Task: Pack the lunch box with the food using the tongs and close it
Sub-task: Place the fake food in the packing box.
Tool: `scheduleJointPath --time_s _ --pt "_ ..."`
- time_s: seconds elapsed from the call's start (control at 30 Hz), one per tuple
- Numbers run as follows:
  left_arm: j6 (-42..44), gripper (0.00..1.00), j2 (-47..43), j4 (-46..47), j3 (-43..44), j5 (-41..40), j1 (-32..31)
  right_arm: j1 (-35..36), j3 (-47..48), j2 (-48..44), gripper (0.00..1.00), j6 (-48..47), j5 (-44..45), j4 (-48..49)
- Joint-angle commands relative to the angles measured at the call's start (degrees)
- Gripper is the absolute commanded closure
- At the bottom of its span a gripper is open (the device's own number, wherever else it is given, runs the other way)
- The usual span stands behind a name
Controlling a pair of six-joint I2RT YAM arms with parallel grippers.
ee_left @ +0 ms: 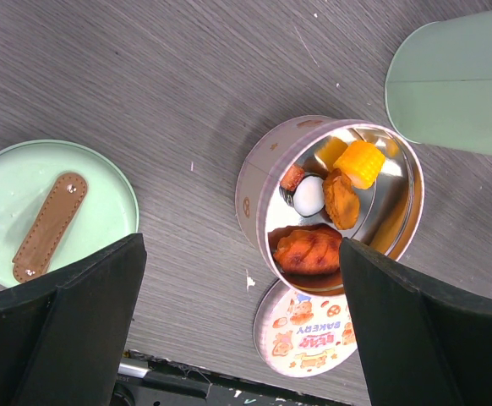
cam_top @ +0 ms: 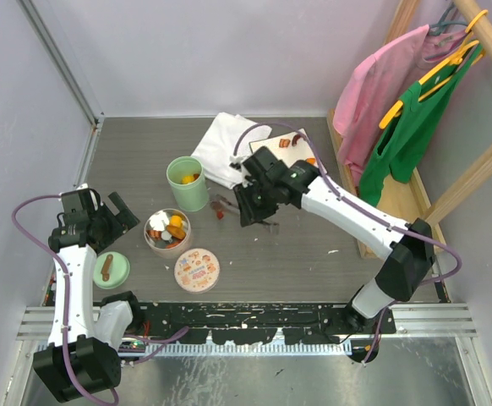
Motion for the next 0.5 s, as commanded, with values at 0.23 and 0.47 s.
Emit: scheduleJointPath --time_s 0.23,0.47 --pt "0.23 0.02 -0.24 1.78 1.09 0.75 -0.17 15.76 9.59 6.69 0.67 5.29 0.69 5.52" --pt "0.25 0.02 -0.56 1.69 1.13 0.59 -0.17 19.12 21.62 17.24 0.67 2.92 6.27 1.20"
